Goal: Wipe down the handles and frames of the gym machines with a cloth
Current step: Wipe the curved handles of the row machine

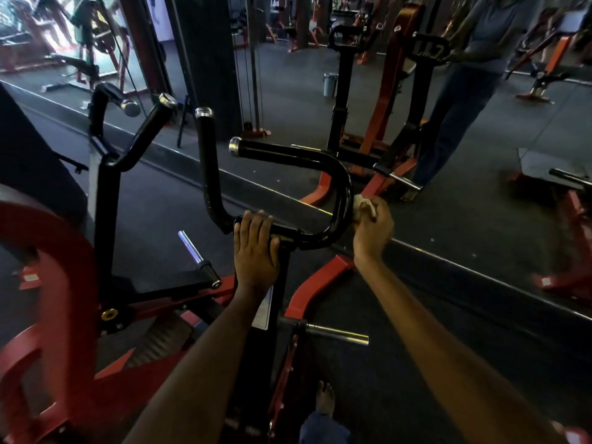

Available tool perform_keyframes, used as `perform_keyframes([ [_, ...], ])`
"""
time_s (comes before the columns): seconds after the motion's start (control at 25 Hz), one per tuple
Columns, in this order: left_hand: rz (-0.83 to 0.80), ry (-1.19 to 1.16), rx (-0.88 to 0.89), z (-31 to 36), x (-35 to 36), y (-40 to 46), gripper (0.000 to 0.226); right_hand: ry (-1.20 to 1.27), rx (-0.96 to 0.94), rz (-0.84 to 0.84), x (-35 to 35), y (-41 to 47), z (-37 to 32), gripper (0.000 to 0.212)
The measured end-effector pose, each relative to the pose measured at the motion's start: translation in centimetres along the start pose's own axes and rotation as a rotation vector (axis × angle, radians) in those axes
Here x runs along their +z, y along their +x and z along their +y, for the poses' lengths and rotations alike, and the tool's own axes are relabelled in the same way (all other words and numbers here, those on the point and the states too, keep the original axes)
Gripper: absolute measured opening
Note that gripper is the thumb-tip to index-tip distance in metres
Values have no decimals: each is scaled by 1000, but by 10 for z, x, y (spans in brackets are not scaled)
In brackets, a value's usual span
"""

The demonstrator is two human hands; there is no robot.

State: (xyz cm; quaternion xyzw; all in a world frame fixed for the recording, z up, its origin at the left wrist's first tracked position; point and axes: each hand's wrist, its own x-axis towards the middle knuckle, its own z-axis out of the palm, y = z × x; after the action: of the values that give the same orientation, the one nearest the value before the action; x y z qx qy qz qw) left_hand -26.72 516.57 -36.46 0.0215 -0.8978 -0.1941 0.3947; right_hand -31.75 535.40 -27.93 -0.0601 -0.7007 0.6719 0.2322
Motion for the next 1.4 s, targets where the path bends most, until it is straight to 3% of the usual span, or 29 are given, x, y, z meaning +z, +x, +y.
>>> perform_keyframes([
  [0.08, 6, 9, 3, -1, 0, -1, 53, -22, 42, -54, 4, -3, 5, 19],
  [0.24, 9, 5, -5, -1, 0, -1, 52, 194, 214, -138, -8, -48, 28, 13],
  [0.36, 2, 2, -15, -1, 0, -1, 50, 141, 261, -32, -16, -16, 28, 8],
  [0.48, -8, 1, -14, -1, 0, -1, 50, -107, -71, -11, -12, 28, 7, 38],
  [0.6, -8, 4, -10, -2, -1, -2, 52, -296, -441, -96, -3, 9, 3, 34],
  [0.8, 6, -5, -14, -1, 1, -1, 52, -265, -453, -225, -40, -67, 42, 34],
  [0.96, 12, -7, -9, -1, 0, -2, 51, -328, -512, -124, -16, -4, 6, 32],
  [1.08, 9, -17, -11, -1, 0, -2, 50, -464, -675, -239, -5, 5, -4, 36],
  [1.16, 5, -21, -14, -2, 0, -2, 49, -557, -772, -284, -15, -19, 24, 38],
  [1.28, 3, -26, -12, -2, 1, -2, 46, -559, -786, -465, -35, -55, 59, 38],
  [1.4, 5, -30, -12, -3, 2, -2, 47, -577, -858, -360, -34, -30, 34, 35],
])
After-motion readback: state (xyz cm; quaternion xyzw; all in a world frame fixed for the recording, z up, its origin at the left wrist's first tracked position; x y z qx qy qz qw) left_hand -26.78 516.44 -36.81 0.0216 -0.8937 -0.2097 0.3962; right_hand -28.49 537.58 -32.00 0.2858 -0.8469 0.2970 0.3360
